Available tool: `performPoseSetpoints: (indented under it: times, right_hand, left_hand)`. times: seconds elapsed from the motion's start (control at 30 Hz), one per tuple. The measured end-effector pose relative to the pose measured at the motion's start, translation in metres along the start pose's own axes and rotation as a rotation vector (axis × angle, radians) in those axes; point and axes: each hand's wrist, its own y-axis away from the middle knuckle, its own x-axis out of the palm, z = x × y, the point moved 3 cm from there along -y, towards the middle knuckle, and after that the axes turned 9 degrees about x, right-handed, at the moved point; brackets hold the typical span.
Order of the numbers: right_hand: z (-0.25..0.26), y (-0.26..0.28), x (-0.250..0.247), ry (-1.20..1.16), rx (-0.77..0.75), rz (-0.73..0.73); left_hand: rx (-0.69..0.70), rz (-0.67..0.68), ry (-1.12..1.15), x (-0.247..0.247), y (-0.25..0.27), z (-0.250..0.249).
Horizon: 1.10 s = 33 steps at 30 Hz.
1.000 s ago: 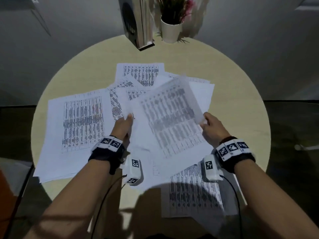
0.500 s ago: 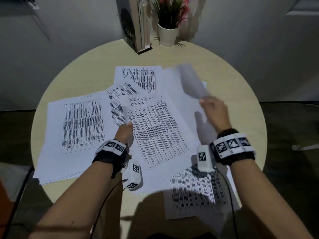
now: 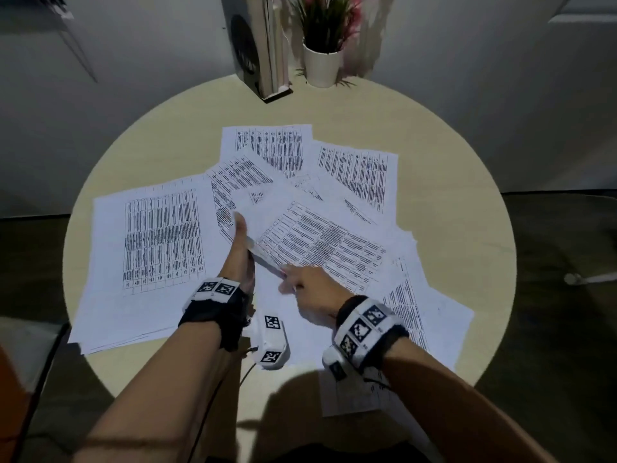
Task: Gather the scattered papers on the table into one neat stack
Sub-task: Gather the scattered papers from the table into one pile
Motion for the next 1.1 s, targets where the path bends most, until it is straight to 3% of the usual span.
performPoseSetpoints:
  times: [0.07,0.1,0.17,0.23,0.27,0.33,0.37,0.57,0.73,0.8,0.9,0.97,1.1]
  right_hand:
    - [-0.006,0.006,-0.01,-0.429,0.026,0.049]
    - [-0.013,0.01,-0.02,-0.566,0.052,-0.014]
    - [-0.047,0.014,-0.048,-0.678,0.189,-0.347]
    - [-0.094,0.027,-0.076,-0.547,0.479,-0.748]
    - [-0.114,0.037,-0.082,-0.445,0.657,-0.835]
    - [-0.142,0.049,-0.08,-0.325,0.89,-0.777]
    - [-0.15,0.048,-0.077,-0.314,0.913,-0.738]
    - [-0.122,0.027,-0.065,-0.667,0.593,-0.557]
    - [-0.124,0.031,-0.048,-0.394,0.587,-0.506]
    - [-0.129,0.034,-0.045,-0.374,0.526,-0.514]
    - [-0.129,0.043,-0.046,-0.316,0.471,-0.605]
    - [-0.136,0.049,-0.053,-0.251,0.526,-0.673]
    - [-0.159,0.066,-0.061,-0.241,0.763,-0.664]
  left_hand:
    - [-0.005,-0.095,-0.225,0.001,-0.001,0.005]
    - [0.008,-0.183,-0.4,-0.001,-0.002,0.006]
    - [0.022,-0.307,-0.661,-0.004,-0.003,0.004]
    - [0.022,-0.336,-0.78,-0.004,-0.003,-0.002]
    - [0.024,-0.334,-0.808,-0.004,-0.003,-0.005]
    - [-0.007,-0.307,-0.813,-0.012,-0.012,-0.006]
    - [-0.031,-0.271,-0.78,-0.016,-0.017,-0.002]
    - [-0.059,0.019,-0.648,0.004,0.002,0.019]
    - [-0.228,0.17,-0.913,-0.007,0.03,0.028]
    - [-0.197,0.226,-0.98,-0.005,0.04,0.032]
    - [-0.078,0.173,-0.864,-0.001,0.043,0.035]
    - [0.005,0.041,-0.724,-0.005,0.041,0.027]
    - [0.08,-0.132,-0.546,-0.026,0.031,0.016]
